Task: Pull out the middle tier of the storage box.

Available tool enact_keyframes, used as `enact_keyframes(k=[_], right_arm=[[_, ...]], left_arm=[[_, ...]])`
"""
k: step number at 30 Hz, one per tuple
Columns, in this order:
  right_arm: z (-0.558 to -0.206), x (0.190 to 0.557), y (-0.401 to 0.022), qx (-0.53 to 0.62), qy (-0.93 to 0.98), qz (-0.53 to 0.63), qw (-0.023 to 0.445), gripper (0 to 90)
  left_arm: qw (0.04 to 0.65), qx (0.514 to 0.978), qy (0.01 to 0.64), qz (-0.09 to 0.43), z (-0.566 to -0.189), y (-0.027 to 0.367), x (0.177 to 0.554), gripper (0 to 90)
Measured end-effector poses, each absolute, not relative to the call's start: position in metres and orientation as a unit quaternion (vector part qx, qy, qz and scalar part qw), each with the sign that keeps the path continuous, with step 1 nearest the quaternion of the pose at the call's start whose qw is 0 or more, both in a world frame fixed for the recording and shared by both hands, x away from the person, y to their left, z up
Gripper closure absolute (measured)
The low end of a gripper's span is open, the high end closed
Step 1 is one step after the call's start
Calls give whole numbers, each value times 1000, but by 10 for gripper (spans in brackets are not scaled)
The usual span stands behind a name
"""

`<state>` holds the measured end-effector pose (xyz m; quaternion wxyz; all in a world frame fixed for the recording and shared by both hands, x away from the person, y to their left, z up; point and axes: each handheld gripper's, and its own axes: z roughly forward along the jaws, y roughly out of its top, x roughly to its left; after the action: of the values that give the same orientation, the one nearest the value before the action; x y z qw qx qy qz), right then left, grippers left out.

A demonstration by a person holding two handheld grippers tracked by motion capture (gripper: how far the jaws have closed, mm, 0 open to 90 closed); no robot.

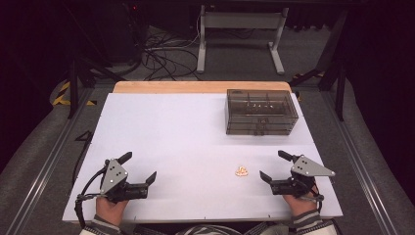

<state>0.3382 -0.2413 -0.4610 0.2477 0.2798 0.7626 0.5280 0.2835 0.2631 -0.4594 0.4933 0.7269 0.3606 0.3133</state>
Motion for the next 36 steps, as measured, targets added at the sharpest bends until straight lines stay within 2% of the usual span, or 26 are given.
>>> enact_keyframes(k=[19, 28, 36], right_arm=[[-445, 365, -229, 293, 777, 507, 229, 38], [-435, 377, -224, 309, 778, 492, 240, 6], [-427, 374, -224, 278, 777, 506, 252, 10]], left_arm=[[491, 731, 356, 312, -460, 260, 287, 19], [492, 731, 358, 310, -460, 260, 288, 19], [490, 734, 354, 311, -460, 258, 290, 20]])
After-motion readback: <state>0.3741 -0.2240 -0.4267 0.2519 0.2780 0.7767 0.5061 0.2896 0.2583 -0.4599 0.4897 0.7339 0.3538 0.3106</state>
